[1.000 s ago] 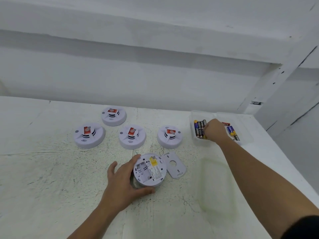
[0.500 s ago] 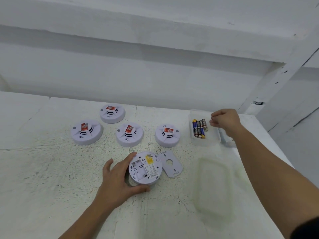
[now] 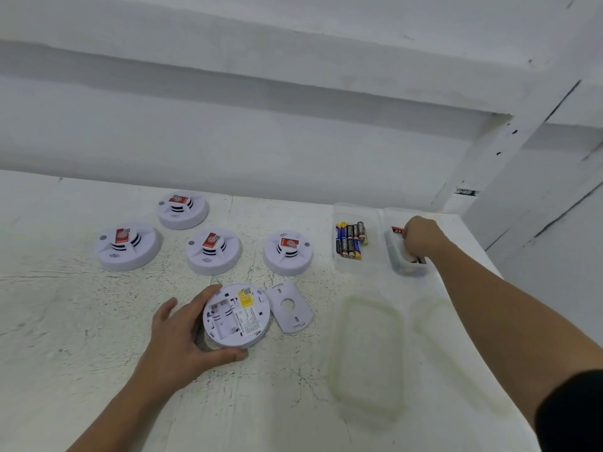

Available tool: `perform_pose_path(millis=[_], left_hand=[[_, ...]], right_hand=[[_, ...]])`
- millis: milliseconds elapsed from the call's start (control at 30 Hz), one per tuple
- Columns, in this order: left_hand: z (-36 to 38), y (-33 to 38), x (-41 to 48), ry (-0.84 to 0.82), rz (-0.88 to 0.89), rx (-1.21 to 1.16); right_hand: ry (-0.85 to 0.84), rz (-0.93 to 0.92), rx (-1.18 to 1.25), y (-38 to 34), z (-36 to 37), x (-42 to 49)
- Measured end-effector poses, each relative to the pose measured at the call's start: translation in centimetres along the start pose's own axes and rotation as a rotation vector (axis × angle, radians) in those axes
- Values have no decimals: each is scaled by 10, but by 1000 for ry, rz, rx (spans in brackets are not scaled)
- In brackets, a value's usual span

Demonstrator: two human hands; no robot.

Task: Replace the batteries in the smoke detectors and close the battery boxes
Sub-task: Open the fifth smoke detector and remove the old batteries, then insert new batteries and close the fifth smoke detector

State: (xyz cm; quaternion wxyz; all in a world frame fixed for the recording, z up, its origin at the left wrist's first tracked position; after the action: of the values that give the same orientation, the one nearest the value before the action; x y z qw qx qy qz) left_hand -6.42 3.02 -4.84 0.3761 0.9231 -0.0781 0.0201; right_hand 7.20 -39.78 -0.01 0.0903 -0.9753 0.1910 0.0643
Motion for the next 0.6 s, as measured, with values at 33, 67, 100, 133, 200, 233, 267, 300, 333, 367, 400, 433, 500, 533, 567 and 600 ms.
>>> perform_pose_path(millis=[33,67,100,133,200,233,267,300,333,367,400,433,500,533,567,600], left_hand=[[-1,3,-1,4,-6,0],[-1,4,-2,6,-13,-3],[-2,5,-2,4,-20,-8],[-2,5,-2,1,-26,-12],[-2,7,-3,-3,-30,-4],[-2,7,-3,-5,-33,0],[-2,7,-3,-8,-35,1],[-2,7,-3,-13,-34,0],[-2,7,-4,-18,-29,-3],[-2,6,-4,-22,-24,-3],[-2,5,-4,-24,-22,-4],[-2,6,-4,-23,-19,-3],[-1,6,-3,-23,-19,-11],[-1,6,-3,-25,-20,-17],[-1,5,-3,-24,-21,-20],[-1,5,-3,-22,-21,-22]], right_hand=[[11,-5,-1,0,2,2],[25,-10,6,1,3,5],[28,-10,13,2,4,6],[23,-7,20,3,6,8],[7,-11,27,2,9,9],[3,-23,35,0,10,10],[-5,-31,43,-1,10,10],[-16,-33,52,-3,10,9],[-22,-35,53,-3,10,9],[-22,-35,53,-2,11,10],[-20,-33,46,-2,10,9],[-7,-30,56,-1,10,9],[25,-10,133,3,10,11],[28,16,195,6,11,13],[24,55,280,11,12,14],[12,111,396,15,11,14]])
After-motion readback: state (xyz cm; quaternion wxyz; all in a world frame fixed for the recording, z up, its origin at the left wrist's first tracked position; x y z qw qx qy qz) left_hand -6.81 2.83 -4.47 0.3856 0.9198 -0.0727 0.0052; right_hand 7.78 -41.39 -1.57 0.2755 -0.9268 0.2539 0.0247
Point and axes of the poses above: each hand's wrist, its own x-axis towards the middle knuckle, its own z-axis out of the palm, y = z × x, the point moved 5 cm from there along x, towards the middle knuckle, and after that the axes turned 4 degrees about x, right-handed, at the moved point
